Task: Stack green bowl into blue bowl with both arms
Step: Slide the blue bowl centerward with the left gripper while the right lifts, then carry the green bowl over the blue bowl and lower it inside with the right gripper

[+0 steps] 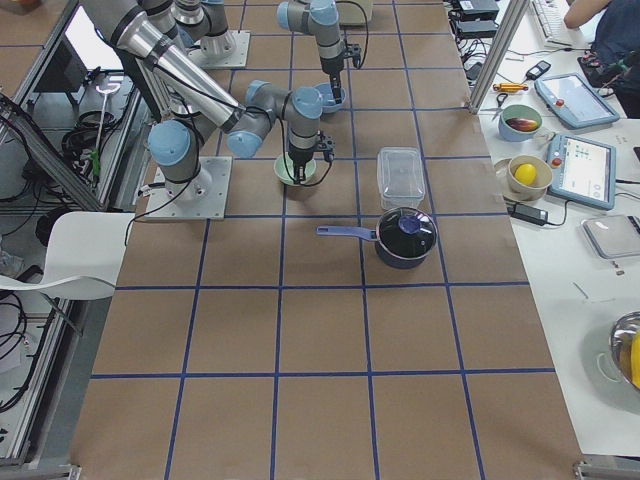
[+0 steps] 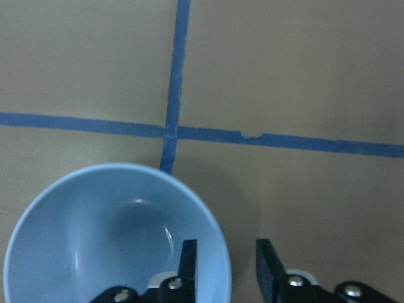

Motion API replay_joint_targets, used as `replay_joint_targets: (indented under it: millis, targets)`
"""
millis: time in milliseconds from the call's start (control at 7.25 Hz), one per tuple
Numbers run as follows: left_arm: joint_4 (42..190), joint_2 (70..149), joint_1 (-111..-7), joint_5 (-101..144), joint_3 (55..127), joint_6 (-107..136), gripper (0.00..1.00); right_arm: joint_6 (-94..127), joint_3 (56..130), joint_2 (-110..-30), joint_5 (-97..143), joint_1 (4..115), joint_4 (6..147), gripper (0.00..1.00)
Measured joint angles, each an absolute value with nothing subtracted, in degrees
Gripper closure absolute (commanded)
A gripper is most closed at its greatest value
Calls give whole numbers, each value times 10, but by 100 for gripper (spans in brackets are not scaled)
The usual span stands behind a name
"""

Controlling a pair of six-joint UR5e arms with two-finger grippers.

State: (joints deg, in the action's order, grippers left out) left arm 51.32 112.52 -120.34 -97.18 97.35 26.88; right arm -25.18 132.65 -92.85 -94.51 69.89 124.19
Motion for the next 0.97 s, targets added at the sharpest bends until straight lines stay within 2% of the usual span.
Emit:
replay_joint_targets:
  millis: [414, 966]
  targets:
    - [575, 1041, -1101, -938, 959, 146, 0, -173, 1188, -881, -881, 724, 1117, 100]
    - [792, 915, -931, -874, 924, -30, 0, 105, 1062, -811, -817, 905, 1100, 100]
